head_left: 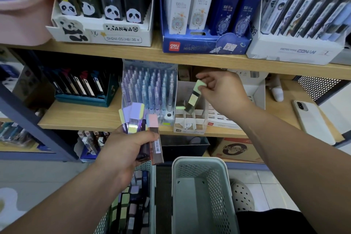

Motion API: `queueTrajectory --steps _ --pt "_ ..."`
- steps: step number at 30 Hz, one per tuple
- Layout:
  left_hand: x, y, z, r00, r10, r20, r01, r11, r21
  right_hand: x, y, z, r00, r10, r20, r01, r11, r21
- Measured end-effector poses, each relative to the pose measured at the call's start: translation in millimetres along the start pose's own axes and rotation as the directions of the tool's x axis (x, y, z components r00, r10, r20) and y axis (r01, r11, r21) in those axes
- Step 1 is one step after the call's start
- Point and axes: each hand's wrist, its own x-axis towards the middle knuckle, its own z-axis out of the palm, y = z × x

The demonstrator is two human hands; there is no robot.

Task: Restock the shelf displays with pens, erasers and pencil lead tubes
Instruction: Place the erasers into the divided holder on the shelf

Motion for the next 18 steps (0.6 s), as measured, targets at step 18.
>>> queueTrajectory --steps 18 --pt "1 -2 4 1.000 -0.002 -0.005 0.002 0.999 0.038 -5 6 -3 0.979 -0.036 0.200 0.023 0.997 0.067"
